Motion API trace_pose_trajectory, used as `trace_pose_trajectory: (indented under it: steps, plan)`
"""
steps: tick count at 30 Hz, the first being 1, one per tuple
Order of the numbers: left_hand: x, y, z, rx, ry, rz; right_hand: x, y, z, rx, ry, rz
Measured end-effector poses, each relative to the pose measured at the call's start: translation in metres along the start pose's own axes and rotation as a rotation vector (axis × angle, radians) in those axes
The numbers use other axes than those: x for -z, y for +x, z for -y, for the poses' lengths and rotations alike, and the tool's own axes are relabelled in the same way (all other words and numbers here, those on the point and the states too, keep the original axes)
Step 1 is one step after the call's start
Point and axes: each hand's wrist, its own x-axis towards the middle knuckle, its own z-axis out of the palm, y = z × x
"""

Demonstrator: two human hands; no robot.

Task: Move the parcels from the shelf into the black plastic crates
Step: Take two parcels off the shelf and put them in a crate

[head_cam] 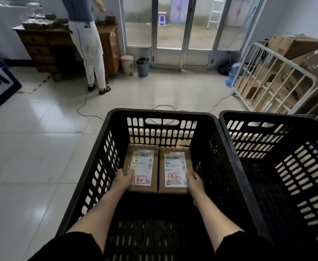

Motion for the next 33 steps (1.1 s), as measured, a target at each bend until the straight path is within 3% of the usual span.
trace_pose_trajectory:
  steps: [9, 13, 15, 18, 22, 26, 33]
  plan:
    - [-0.006, 0.008, 0.003, 0.008, 0.08, -0.033, 0.002, 0.0, 0.001, 0.035, -0.085, -0.01]
    - [-0.009, 0.006, -0.004, -0.041, 0.216, -0.103, -0.008, -0.003, 0.013, 0.152, -0.437, -0.128]
    - [-0.011, -0.001, -0.008, -0.129, 0.346, -0.125, -0.014, -0.01, 0.018, 0.304, -0.708, -0.164]
    - [-0.012, -0.007, -0.01, -0.336, 0.714, -0.093, -0.021, -0.018, 0.018, 0.539, -0.969, -0.078]
    - [-0.012, -0.008, -0.009, -0.525, 1.044, 0.032, -0.02, -0.019, 0.012, 0.566, -1.092, 0.071]
    - [-0.013, -0.007, -0.005, -0.552, 1.041, 0.149, -0.016, -0.014, 0.002, 0.601, -1.197, 0.101]
    - [-0.021, -0.004, 0.012, -0.55, 1.01, 0.13, -0.018, -0.009, -0.016, 0.631, -1.219, 0.046]
